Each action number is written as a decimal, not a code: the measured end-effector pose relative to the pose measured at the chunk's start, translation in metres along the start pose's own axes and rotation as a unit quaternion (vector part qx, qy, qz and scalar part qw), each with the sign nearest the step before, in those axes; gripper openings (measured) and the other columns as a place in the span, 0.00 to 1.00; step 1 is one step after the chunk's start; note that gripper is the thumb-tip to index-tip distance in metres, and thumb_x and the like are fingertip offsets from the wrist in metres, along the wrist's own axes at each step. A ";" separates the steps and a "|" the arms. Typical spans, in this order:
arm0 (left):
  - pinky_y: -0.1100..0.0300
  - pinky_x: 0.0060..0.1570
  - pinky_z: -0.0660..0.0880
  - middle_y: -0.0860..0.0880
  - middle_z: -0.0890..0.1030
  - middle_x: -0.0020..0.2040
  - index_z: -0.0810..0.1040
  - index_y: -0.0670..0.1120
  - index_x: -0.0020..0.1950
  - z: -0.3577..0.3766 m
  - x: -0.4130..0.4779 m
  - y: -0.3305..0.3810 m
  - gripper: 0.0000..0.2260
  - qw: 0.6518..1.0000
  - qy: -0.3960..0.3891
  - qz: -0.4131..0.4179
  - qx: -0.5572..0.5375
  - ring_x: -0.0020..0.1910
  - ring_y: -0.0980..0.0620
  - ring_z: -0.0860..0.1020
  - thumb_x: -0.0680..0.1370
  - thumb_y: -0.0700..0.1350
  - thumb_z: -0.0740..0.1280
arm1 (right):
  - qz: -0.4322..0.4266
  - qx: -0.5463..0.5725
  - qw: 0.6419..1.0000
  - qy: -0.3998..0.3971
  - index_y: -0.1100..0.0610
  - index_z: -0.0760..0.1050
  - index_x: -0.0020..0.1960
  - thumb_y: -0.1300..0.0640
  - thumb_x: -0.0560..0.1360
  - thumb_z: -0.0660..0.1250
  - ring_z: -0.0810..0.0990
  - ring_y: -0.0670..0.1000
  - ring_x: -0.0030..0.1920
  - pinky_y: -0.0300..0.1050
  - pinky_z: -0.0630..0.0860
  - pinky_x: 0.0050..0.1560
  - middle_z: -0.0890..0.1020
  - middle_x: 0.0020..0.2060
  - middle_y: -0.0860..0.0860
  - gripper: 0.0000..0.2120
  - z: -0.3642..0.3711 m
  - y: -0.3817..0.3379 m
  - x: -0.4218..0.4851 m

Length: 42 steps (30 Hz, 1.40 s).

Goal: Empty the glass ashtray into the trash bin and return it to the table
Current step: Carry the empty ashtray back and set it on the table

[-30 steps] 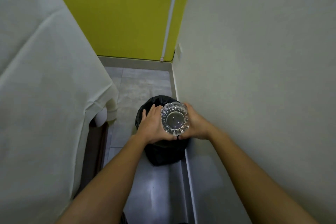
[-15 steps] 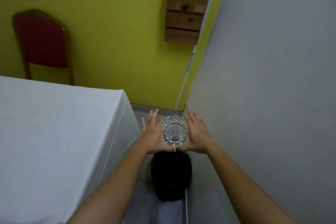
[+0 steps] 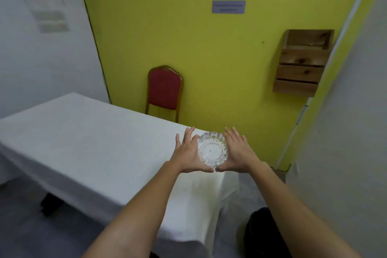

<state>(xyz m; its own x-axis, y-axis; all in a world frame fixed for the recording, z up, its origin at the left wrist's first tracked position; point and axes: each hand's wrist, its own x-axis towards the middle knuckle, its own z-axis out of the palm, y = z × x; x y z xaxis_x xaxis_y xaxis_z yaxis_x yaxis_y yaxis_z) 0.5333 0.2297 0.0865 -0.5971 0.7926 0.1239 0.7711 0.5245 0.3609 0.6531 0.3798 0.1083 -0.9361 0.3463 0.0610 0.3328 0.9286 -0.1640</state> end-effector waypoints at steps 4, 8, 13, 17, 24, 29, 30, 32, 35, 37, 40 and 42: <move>0.43 0.75 0.34 0.47 0.45 0.79 0.58 0.43 0.76 -0.047 -0.026 -0.081 0.55 0.999 0.010 -0.034 0.017 0.80 0.47 0.40 0.59 0.68 0.75 | -0.038 0.011 0.999 -0.001 0.61 0.47 0.78 0.37 0.62 0.75 0.40 0.55 0.79 0.57 0.44 0.77 0.46 0.80 0.54 0.59 0.013 -0.087 0.041; 0.43 0.76 0.36 0.47 0.44 0.79 0.58 0.43 0.76 -0.086 -0.051 -0.161 0.53 0.997 0.012 -0.071 0.028 0.79 0.46 0.39 0.61 0.67 0.75 | -0.070 0.022 0.997 -0.002 0.61 0.48 0.78 0.37 0.62 0.76 0.42 0.55 0.79 0.58 0.45 0.77 0.48 0.79 0.54 0.58 0.030 -0.175 0.081; 0.43 0.76 0.37 0.47 0.44 0.79 0.57 0.42 0.76 -0.119 -0.075 -0.239 0.53 0.993 0.007 -0.100 0.054 0.79 0.45 0.40 0.62 0.67 0.75 | -0.088 0.046 0.995 -0.013 0.61 0.49 0.78 0.38 0.61 0.77 0.44 0.55 0.79 0.59 0.47 0.78 0.50 0.79 0.54 0.58 0.055 -0.255 0.118; 0.42 0.76 0.37 0.46 0.44 0.79 0.58 0.42 0.76 -0.127 -0.083 -0.290 0.53 0.991 -0.006 -0.116 0.066 0.79 0.46 0.40 0.62 0.68 0.74 | -0.098 0.062 0.993 -0.032 0.60 0.49 0.78 0.38 0.61 0.77 0.44 0.55 0.79 0.59 0.48 0.78 0.51 0.79 0.54 0.59 0.076 -0.297 0.142; 0.42 0.76 0.37 0.46 0.46 0.79 0.59 0.43 0.75 -0.121 -0.045 -0.360 0.54 0.987 -0.026 -0.142 0.068 0.80 0.46 0.41 0.60 0.70 0.74 | -0.112 0.063 0.990 -0.062 0.60 0.50 0.77 0.38 0.61 0.77 0.45 0.55 0.79 0.58 0.50 0.78 0.53 0.79 0.54 0.57 0.108 -0.323 0.214; 0.43 0.76 0.37 0.46 0.45 0.79 0.59 0.42 0.75 -0.116 0.005 -0.404 0.53 0.985 -0.064 -0.142 0.080 0.80 0.47 0.40 0.61 0.69 0.74 | -0.100 0.089 0.988 -0.074 0.59 0.50 0.77 0.38 0.61 0.77 0.45 0.55 0.79 0.58 0.50 0.78 0.53 0.79 0.54 0.57 0.140 -0.324 0.278; 0.43 0.76 0.37 0.46 0.45 0.79 0.59 0.42 0.76 -0.114 0.016 -0.412 0.53 0.984 -0.072 -0.140 0.081 0.80 0.47 0.40 0.61 0.69 0.74 | -0.091 0.099 0.988 -0.075 0.59 0.50 0.77 0.38 0.61 0.77 0.45 0.55 0.79 0.58 0.50 0.78 0.53 0.78 0.54 0.57 0.146 -0.323 0.289; 0.43 0.76 0.37 0.46 0.45 0.79 0.58 0.42 0.76 -0.110 0.035 -0.428 0.54 0.984 -0.084 -0.136 0.083 0.80 0.47 0.40 0.60 0.69 0.74 | -0.077 0.116 0.987 -0.079 0.59 0.50 0.77 0.38 0.61 0.77 0.46 0.56 0.79 0.58 0.50 0.78 0.54 0.78 0.54 0.57 0.157 -0.321 0.307; 0.42 0.76 0.37 0.46 0.46 0.79 0.59 0.44 0.76 -0.099 0.058 -0.450 0.53 0.983 -0.102 -0.132 0.082 0.80 0.46 0.40 0.60 0.69 0.74 | -0.062 0.125 0.986 -0.092 0.59 0.51 0.77 0.38 0.60 0.77 0.46 0.56 0.79 0.58 0.50 0.78 0.54 0.78 0.54 0.57 0.175 -0.320 0.332; 0.42 0.76 0.37 0.46 0.46 0.80 0.58 0.45 0.76 -0.093 0.066 -0.463 0.54 0.981 -0.113 -0.134 0.078 0.80 0.46 0.41 0.60 0.69 0.74 | -0.052 0.128 0.985 -0.100 0.59 0.50 0.77 0.38 0.60 0.77 0.45 0.56 0.79 0.58 0.49 0.78 0.54 0.78 0.54 0.58 0.184 -0.322 0.342; 0.42 0.76 0.37 0.46 0.46 0.79 0.58 0.44 0.76 -0.084 0.078 -0.480 0.55 0.980 -0.134 -0.127 0.075 0.80 0.46 0.41 0.59 0.70 0.75 | -0.031 0.125 0.985 -0.117 0.59 0.49 0.77 0.37 0.60 0.77 0.44 0.55 0.79 0.58 0.48 0.78 0.53 0.78 0.53 0.58 0.198 -0.325 0.353; 0.42 0.76 0.38 0.46 0.46 0.79 0.58 0.43 0.76 -0.079 0.085 -0.490 0.55 0.979 -0.150 -0.112 0.080 0.80 0.46 0.41 0.59 0.70 0.74 | -0.013 0.124 0.984 -0.128 0.59 0.48 0.78 0.37 0.61 0.76 0.44 0.55 0.79 0.58 0.47 0.78 0.52 0.79 0.53 0.59 0.206 -0.328 0.357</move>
<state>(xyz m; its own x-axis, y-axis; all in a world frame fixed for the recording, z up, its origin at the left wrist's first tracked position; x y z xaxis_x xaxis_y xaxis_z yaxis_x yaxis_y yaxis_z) 0.0875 0.0154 -0.0069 -0.6824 0.6947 -0.2274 0.6671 0.7190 0.1947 0.1866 0.1714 -0.0185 -0.9522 0.2491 -0.1767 0.3009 0.8644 -0.4028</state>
